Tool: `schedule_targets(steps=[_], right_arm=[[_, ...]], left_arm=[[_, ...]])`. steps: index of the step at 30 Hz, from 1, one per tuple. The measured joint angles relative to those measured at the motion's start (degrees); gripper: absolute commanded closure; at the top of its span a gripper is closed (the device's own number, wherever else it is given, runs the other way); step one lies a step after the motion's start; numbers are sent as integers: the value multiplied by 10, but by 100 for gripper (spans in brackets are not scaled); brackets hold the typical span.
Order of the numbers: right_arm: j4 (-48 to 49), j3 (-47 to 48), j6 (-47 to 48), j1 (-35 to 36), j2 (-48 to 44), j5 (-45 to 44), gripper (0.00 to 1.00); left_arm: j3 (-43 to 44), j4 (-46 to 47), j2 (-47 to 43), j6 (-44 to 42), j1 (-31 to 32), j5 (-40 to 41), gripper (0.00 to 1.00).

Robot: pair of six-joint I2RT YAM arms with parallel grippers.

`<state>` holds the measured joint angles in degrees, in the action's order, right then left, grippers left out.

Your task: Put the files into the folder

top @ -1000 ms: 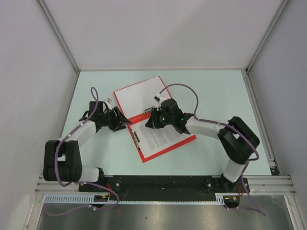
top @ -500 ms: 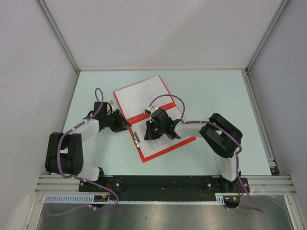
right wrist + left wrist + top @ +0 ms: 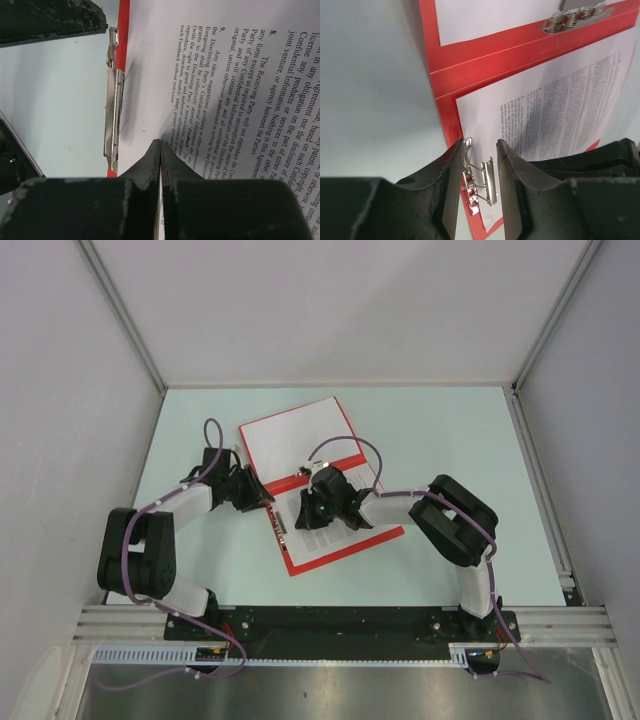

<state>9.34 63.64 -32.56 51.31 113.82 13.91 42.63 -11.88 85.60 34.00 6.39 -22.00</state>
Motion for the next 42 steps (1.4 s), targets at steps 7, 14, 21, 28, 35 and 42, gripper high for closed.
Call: schedule_targets(steps=[7,14,21,28,35,42], right_arm=[[22,-11,-14,-8,1,11,100],[33,-16,-17,-12,2,20,100],[37,-17,-19,-15,4,29,100],[41,-17,-20,-17,6,37,100],[50,-17,-26,-20,10,46,100],[51,-18,-30,-21,10,46,100]], left_arm=[[2,5,29,0,3,17,57],[2,37,48,5,8,4,58],[0,49,47,10,13,-7,60],[-25,48,-20,17,45,-6,57],[-60,54,-90,42,91,-7,54],[-86,19,-148,54,122,-3,54]])
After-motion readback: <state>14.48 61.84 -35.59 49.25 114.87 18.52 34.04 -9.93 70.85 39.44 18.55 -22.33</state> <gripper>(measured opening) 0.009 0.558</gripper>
